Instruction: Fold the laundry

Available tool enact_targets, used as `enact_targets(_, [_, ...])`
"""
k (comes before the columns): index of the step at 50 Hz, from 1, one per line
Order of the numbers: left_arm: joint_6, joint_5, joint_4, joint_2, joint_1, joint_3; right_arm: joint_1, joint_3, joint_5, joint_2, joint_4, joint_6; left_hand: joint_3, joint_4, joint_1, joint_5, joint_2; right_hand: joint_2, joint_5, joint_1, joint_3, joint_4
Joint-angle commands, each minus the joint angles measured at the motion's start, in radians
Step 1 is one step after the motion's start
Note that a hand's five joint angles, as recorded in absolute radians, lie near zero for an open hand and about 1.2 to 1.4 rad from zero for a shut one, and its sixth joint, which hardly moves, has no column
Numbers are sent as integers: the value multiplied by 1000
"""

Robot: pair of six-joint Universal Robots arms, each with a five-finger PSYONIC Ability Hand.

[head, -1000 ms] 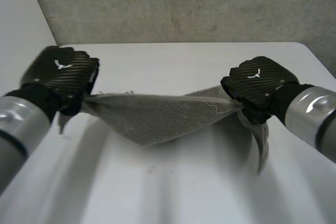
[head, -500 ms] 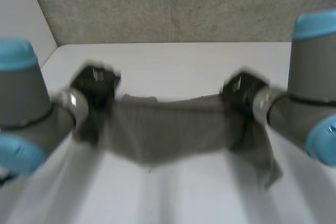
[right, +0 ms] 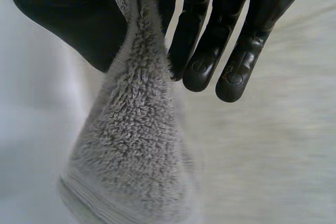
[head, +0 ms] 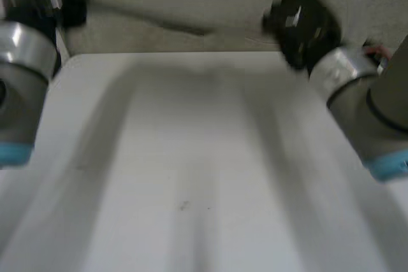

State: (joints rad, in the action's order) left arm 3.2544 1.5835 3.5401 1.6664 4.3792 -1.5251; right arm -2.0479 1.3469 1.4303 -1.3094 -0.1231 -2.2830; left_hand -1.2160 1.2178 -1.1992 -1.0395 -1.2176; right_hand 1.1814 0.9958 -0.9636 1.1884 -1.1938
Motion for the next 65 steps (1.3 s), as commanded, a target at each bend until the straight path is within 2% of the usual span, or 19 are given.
enact_targets(1, [54, -80, 22, 30, 66, -294, 21, 116, -140, 71, 216, -79, -180, 178, -197, -182, -179, 215, 226, -433, 208, -202])
enact_targets(8, [84, -103, 91, 108, 86, -409, 54, 152, -156, 211, 223, -225, -180, 178, -197, -182, -179, 215, 226, -433, 208, -202])
enact_targets(10, [103, -103, 109, 122, 98, -431, 71, 156, -157, 249, 211, -298, -180, 178, -197, -182, -179, 105, 116, -323, 98, -92])
enact_targets(16, [107, -105, 118, 119, 131, -452, 98, 184, -154, 256, 160, -438, -180, 178, -197, -182, -179, 57, 68, -275, 50, -45])
enact_targets(19, [107, -106, 118, 113, 138, -455, 109, 224, -145, 240, 122, -529, -180, 178, -197, -182, -179, -110, -99, -108, -117, 122])
enact_targets(21, [107, -105, 118, 99, 141, -454, 118, 273, -104, 204, 85, -604, -180, 178, -197, -182, -179, -329, -318, 111, -336, 341])
enact_targets(22, [107, -105, 118, 99, 141, -454, 118, 273, -103, 203, 85, -604, -180, 178, -197, -182, -179, -330, -319, 112, -337, 343])
enact_targets(24, [107, -105, 118, 76, 151, -455, 132, 331, -24, 168, 48, -647, -180, 178, -197, -182, -179, -500, -489, 282, -507, 512])
enact_targets(30, [107, -106, 120, 69, 164, -461, 149, 437, 116, 127, -15, -668, -180, 178, -197, -182, -179, -647, -636, 429, -654, 660])
enact_targets(32, [105, -106, 118, 70, 164, -467, 156, 463, 127, 124, -26, -667, -180, 178, -197, -182, -179, -650, -639, 432, -657, 663])
enact_targets(39, [107, -106, 118, 69, 163, -475, 207, 523, 128, 122, -61, -667, -180, 178, -197, -182, -179, -597, -586, 380, -604, 610])
enact_targets(41, [107, -108, 118, 67, 163, -475, 226, 525, 128, 122, -61, -667, -180, 178, -197, -182, -179, -477, -466, 259, -484, 489])
enact_targets(42, [105, -108, 118, 67, 161, -475, 244, 528, 125, 122, -64, -667, -180, 178, -197, -182, -179, -192, -181, -26, -199, 205])
enact_targets(43, [105, -108, 118, 67, 161, -475, 244, 528, 125, 122, -64, -667, -180, 178, -197, -182, -179, -189, -178, -28, -196, 202])
enact_targets(45, [107, -108, 115, 59, 158, -480, 255, 526, 119, 107, -67, -665, -180, 178, -197, -182, -179, 214, 225, -431, 207, -201])
enact_targets(51, [110, -108, 102, 18, 157, -495, 267, 512, 61, -16, -64, -641, -180, 178, -197, -182, -179, 215, 226, -433, 208, -202])
enact_targets(55, [114, -108, 68, -47, 157, -503, 282, 470, 4, -164, -6, -509, -180, 178, -197, -182, -179, 215, 226, -433, 208, -202])
enact_targets(59, [145, -117, -79, -241, 161, -452, 314, 361, -21, -351, 103, -359, -180, 178, -197, -182, -179, 215, 226, -433, 208, -202])
enact_targets(65, [166, -158, -312, -393, 161, -241, 325, 135, -18, -412, 296, -266, -180, 178, -197, -182, -179, 215, 226, -433, 208, -202])
